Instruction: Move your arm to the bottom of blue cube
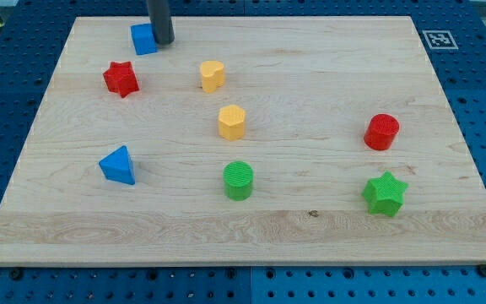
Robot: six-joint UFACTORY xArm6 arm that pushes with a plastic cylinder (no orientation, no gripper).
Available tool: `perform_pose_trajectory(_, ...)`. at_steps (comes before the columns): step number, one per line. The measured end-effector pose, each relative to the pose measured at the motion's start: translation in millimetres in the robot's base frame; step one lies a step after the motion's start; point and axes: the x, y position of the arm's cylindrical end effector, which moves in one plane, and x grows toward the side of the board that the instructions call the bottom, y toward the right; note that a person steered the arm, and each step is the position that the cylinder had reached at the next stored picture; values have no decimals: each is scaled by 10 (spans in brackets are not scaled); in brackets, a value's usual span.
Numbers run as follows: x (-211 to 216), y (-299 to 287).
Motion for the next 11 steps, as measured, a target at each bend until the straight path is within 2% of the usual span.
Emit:
perform_pose_trajectory(1,-76,-22)
perform_pose_trajectory(4,323,119)
perform_pose_trajectory(5,323,119)
perform_pose_trajectory(6,366,-134)
perform_pose_trajectory(11,377,-254)
